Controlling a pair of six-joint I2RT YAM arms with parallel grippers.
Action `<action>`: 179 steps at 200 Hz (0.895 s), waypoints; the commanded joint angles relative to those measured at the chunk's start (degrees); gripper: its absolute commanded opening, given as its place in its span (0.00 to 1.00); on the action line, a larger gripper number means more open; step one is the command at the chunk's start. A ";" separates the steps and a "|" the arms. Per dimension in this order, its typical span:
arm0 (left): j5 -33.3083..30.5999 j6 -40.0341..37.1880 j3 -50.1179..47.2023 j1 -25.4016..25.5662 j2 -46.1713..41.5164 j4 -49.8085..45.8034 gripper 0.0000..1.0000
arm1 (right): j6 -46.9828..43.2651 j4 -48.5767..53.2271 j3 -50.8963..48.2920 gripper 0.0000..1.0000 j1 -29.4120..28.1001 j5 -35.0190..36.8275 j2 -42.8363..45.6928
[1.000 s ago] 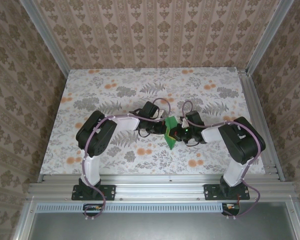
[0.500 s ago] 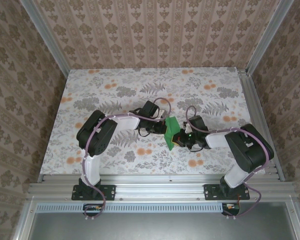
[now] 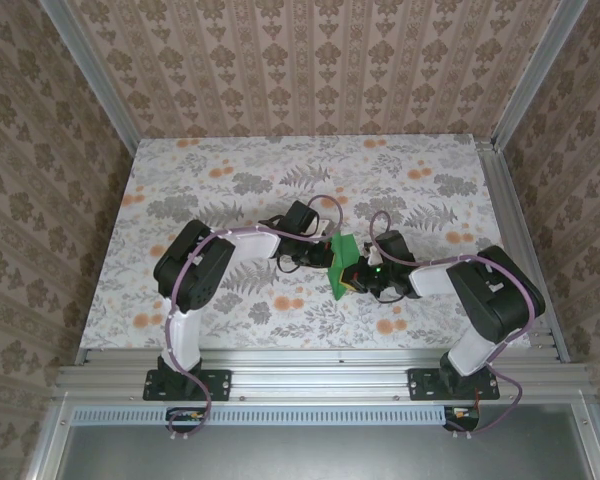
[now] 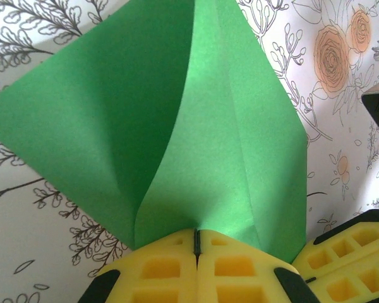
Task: Fold a paper plane with a square sheet of paper (pick it up from the middle)
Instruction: Fourth fold the wing at the center of the table.
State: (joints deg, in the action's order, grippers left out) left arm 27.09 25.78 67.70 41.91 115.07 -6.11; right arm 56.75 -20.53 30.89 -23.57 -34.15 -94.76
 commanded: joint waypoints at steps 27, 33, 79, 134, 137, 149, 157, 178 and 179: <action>-4.77 -1.64 -1.78 -0.23 5.25 -6.95 0.02 | -0.41 0.51 -0.13 0.04 -0.34 -0.31 2.21; -4.77 -1.62 -1.84 -0.16 5.26 -6.93 0.02 | -0.66 1.16 -0.06 0.04 -0.33 -0.14 2.65; -4.69 -1.68 -2.39 -0.45 5.17 -6.82 0.02 | -1.39 2.62 0.81 0.04 -0.26 0.12 3.19; -4.59 -1.72 -2.80 -0.60 4.86 -6.72 0.02 | -0.59 0.48 1.18 0.04 -0.28 -0.94 1.68; -4.59 -1.75 -2.89 -0.60 4.90 -6.72 0.02 | -0.59 0.54 1.14 0.04 -0.25 -0.92 1.68; -4.50 -1.74 -3.01 -0.72 4.97 -6.53 0.02 | -0.59 0.49 1.32 0.04 -0.25 -1.02 1.53; -4.42 -1.61 -2.99 -0.69 5.06 -6.47 0.02 | -0.59 0.05 1.45 0.04 -0.31 -1.29 1.06; -4.32 -1.51 -2.87 -0.72 5.17 -6.37 0.01 | -0.11 -1.58 1.71 0.04 -0.33 -2.05 -0.56; -4.33 -1.47 -2.86 -0.71 5.17 -6.37 0.02 | -0.08 -1.64 1.76 0.04 -0.42 -2.05 -0.63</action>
State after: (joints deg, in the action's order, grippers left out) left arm 27.70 25.67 67.75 41.54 115.15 -6.17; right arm 56.38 -20.03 31.20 -23.57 -34.65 -93.43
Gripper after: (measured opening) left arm 0.047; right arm 0.065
